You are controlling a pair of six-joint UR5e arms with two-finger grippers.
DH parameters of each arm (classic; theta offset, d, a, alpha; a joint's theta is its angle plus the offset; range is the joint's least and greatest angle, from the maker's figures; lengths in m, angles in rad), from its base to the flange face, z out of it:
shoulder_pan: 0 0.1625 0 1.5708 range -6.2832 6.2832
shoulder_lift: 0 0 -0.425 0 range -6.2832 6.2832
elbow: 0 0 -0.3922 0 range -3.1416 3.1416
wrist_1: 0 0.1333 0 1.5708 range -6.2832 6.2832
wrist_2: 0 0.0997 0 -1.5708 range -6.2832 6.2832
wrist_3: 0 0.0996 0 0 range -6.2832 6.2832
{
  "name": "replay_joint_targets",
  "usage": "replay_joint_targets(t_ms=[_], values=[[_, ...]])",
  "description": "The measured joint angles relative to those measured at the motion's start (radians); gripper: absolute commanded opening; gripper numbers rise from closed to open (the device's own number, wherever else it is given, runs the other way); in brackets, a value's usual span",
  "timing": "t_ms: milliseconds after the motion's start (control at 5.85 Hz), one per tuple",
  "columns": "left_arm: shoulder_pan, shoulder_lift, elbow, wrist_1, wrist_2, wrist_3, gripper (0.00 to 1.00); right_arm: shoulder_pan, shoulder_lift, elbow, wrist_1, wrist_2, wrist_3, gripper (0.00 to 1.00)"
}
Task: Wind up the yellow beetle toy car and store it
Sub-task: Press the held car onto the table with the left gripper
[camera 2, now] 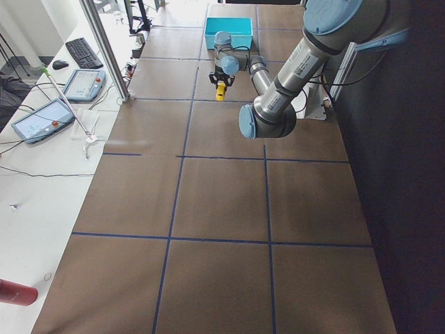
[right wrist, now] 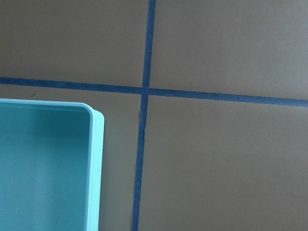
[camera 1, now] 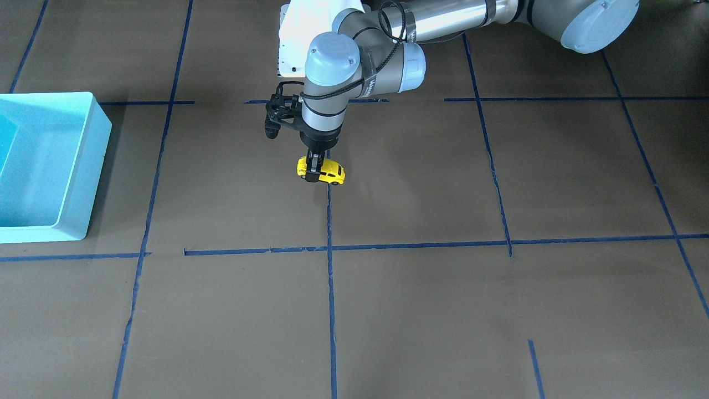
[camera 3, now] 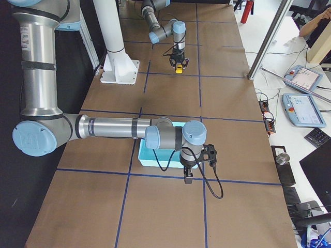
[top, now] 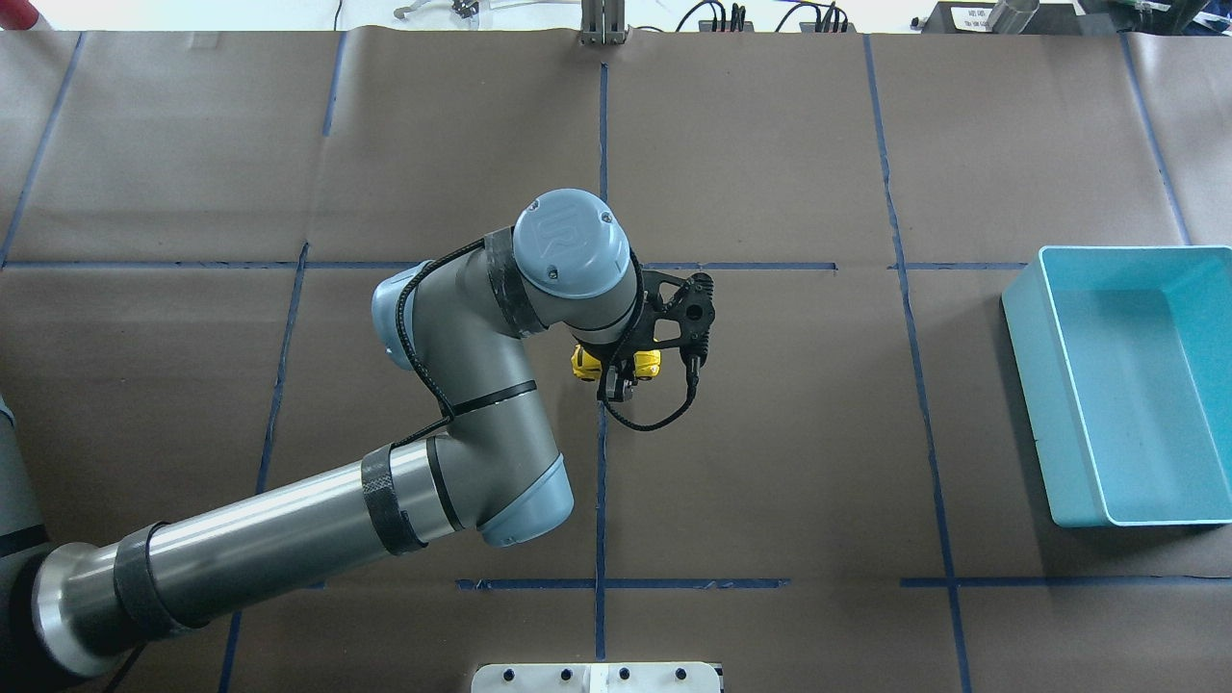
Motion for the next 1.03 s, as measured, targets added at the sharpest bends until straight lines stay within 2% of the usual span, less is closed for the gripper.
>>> replay_joint_targets(t_ms=[342,1026], values=[[-0.014,0.024,0.035,-0.081,-0.002,-0.017,0.00,0.000,0.000,0.000,0.000,0.000,0.000,1.00],[-0.010,0.032,0.058,-0.090,-0.006,-0.017,0.00,0.000,0.000,-0.001,0.000,0.000,0.000,1.00]])
